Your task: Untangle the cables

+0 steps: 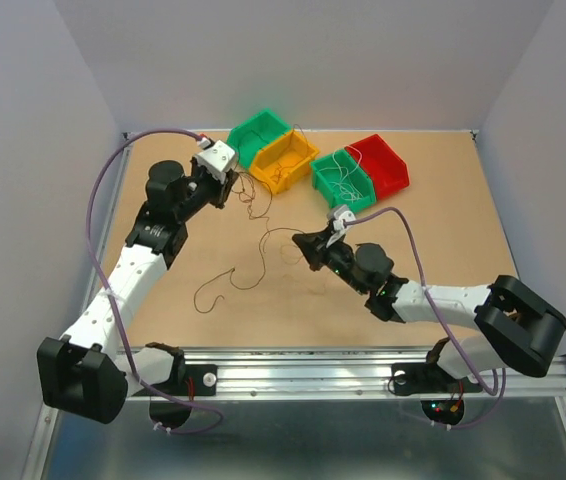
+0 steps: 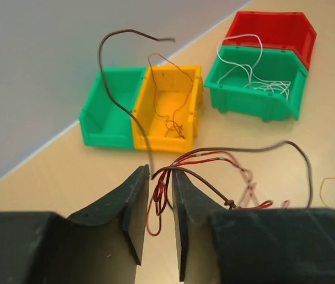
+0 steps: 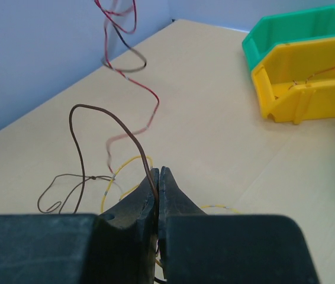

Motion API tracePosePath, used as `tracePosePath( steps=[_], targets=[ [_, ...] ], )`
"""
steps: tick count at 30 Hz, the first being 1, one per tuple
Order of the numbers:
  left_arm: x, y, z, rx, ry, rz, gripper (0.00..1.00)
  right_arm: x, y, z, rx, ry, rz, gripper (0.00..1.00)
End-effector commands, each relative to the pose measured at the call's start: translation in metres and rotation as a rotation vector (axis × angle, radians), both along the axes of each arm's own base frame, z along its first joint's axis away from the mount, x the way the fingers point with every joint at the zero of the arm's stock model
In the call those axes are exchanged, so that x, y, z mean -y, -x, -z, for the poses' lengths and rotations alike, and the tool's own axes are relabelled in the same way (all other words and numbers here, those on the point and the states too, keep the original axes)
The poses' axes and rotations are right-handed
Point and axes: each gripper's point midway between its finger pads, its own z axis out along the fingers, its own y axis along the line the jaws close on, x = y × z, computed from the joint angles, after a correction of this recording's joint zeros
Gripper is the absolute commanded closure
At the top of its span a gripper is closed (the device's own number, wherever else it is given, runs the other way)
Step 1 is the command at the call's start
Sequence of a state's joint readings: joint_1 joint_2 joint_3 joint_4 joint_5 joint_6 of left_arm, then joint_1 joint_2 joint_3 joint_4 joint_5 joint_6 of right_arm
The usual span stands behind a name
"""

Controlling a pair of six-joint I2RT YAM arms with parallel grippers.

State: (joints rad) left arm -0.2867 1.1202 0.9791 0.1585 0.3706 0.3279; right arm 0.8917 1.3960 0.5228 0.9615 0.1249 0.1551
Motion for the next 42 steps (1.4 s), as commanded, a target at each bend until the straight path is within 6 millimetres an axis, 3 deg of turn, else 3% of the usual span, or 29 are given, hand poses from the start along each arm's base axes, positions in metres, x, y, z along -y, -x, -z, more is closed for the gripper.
tracePosePath(
  steps=[1, 5, 7, 9, 12, 13, 16, 18, 24, 30, 34, 35, 36, 37, 38, 39, 40, 41, 42],
  targets=[
    [-0.004, -0.005, 0.025, -0.038, -0.052, -0.026, 0.51, 0.006, 0.0, 0.017, -0.073, 0.09, 0.032, 1.0],
    [-0.016, -0.006, 0.026, -0.007, -0.051, -0.092, 0.23, 0.005, 0.002, 0.02, -0.102, 0.099, 0.023, 0.99],
    [-0.022, -0.006, 0.025, -0.004, -0.054, -0.123, 0.02, 0.002, 0.004, 0.023, -0.12, 0.116, 0.007, 0.99],
    [-0.017, 0.001, 0.025, 0.004, -0.057, -0.081, 0.01, 0.001, 0.004, 0.024, -0.129, 0.12, 0.0, 0.99],
    [0.013, 0.026, 0.035, -0.016, -0.06, 0.138, 0.02, -0.003, 0.003, 0.021, -0.133, 0.111, -0.009, 0.99],
    [0.031, 0.043, 0.036, -0.011, -0.063, 0.279, 0.02, -0.005, 0.003, 0.021, -0.137, 0.11, -0.012, 0.99],
    [0.056, 0.074, 0.047, -0.046, -0.074, 0.473, 0.02, -0.007, 0.003, 0.022, -0.141, 0.11, -0.019, 0.99],
    [0.069, 0.084, 0.058, -0.068, -0.097, 0.531, 0.02, -0.009, 0.003, 0.021, -0.14, 0.109, -0.023, 0.99],
    [0.091, 0.101, 0.091, -0.157, -0.176, 0.648, 0.05, -0.011, 0.001, 0.016, -0.133, 0.103, -0.025, 0.99],
    [0.096, 0.097, 0.11, -0.212, -0.203, 0.648, 0.09, -0.011, 0.003, 0.016, -0.13, 0.104, -0.031, 0.99],
    [0.102, 0.097, 0.122, -0.257, -0.227, 0.668, 0.17, -0.011, 0.003, 0.016, -0.129, 0.105, -0.031, 1.0],
    [0.103, 0.097, 0.124, -0.262, -0.231, 0.669, 0.26, -0.011, 0.003, 0.016, -0.129, 0.105, -0.034, 0.99],
    [0.104, 0.095, 0.125, -0.265, -0.236, 0.666, 0.43, -0.011, 0.004, 0.017, -0.129, 0.107, -0.036, 0.99],
    [0.104, 0.095, 0.126, -0.269, -0.237, 0.664, 0.52, -0.011, 0.003, 0.016, -0.13, 0.106, -0.036, 0.99],
    [0.105, 0.093, 0.127, -0.272, -0.239, 0.662, 0.75, -0.012, 0.004, 0.018, -0.13, 0.111, -0.04, 0.99],
    [0.104, 0.093, 0.127, -0.273, -0.24, 0.662, 0.75, -0.012, 0.004, 0.018, -0.131, 0.112, -0.042, 0.99],
    [0.105, 0.092, 0.127, -0.275, -0.24, 0.662, 0.93, -0.012, 0.003, 0.018, -0.13, 0.111, -0.039, 0.99],
    [0.105, 0.092, 0.125, -0.272, -0.24, 0.66, 1.0, -0.012, 0.003, 0.019, -0.131, 0.114, -0.042, 0.98],
    [0.105, 0.092, 0.124, -0.272, -0.238, 0.654, 1.0, -0.013, 0.004, 0.02, -0.13, 0.115, -0.045, 0.94]
  ],
)
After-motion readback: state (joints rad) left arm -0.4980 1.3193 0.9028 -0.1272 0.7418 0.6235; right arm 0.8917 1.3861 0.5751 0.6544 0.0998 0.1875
